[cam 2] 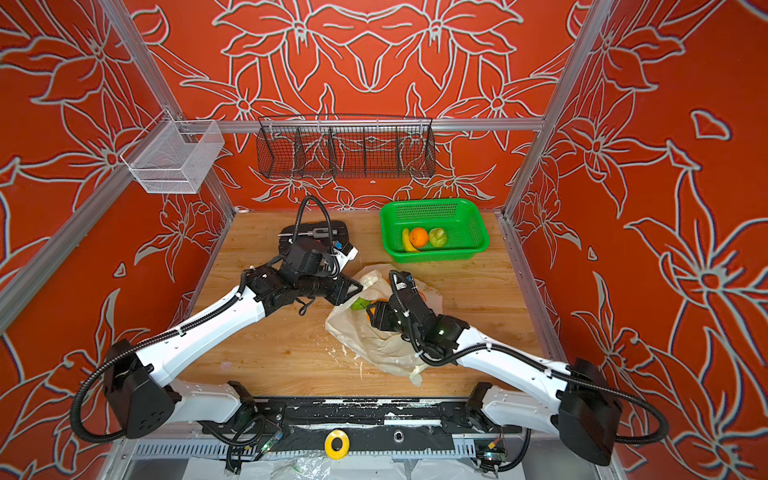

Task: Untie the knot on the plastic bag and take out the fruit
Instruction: 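Grasp an orange inside the bag with the right gripper and lift, then carry the orange with the right gripper over the green basket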

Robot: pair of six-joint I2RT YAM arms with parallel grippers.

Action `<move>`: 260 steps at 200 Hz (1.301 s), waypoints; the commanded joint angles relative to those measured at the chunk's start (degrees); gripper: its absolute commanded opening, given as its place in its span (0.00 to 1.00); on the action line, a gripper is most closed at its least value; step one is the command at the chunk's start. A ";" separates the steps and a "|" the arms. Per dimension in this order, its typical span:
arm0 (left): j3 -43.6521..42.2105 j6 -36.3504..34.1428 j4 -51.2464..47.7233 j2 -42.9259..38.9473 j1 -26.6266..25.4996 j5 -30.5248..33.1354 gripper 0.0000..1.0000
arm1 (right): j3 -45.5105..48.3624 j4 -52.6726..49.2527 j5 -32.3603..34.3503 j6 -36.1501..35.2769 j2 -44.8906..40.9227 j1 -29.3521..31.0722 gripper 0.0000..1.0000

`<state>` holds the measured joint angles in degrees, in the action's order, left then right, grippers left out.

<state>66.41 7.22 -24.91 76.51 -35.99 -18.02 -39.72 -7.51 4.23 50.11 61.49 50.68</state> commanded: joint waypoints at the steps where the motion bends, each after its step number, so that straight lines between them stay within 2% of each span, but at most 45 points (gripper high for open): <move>1: -0.96 -1.50 3.24 -2.19 0.15 -3.38 0.39 | -1.14 -4.26 1.69 -2.12 -3.28 -0.23 0.64; 33: -2.14 -2.12 5.06 -3.79 0.26 -5.47 0.48 | -4.92 -7.65 4.20 -4.16 -5.93 -0.24 0.64; 67: -3.30 -2.65 6.71 -5.43 0.21 -7.37 0.73 | -9.52 -9.67 8.67 -7.11 -7.27 -1.39 0.64; 82: -3.31 -2.74 6.71 -5.74 0.21 -7.47 0.81 | -11.26 -9.41 9.62 -7.84 -7.04 -3.09 0.64; 126: -3.31 -2.92 6.45 -6.35 0.18 -7.51 0.97 | -15.72 -8.55 8.02 -11.13 -3.82 -10.65 0.65; 142: -3.31 -2.92 6.45 -6.45 0.13 -7.69 1.00 | -17.47 -8.66 5.53 -12.36 -1.86 -14.36 0.65; 195: -3.13 -3.88 5.79 -6.98 0.13 -6.88 0.98 | -22.50 -4.99 -4.76 -13.67 7.92 -26.86 0.65; 242: -3.13 -4.85 5.12 -6.99 0.13 -5.29 0.98 | -26.73 1.81 -11.32 -12.31 19.80 -32.57 0.64; 260: -3.02 -4.95 5.00 -6.90 0.14 -5.19 0.98 | -29.73 2.89 -11.95 -12.26 24.74 -33.58 0.63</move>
<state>63.20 3.66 -19.64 70.54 -35.99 -23.64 -65.06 -8.82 -3.97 37.52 81.71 18.37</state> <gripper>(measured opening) 0.985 0.640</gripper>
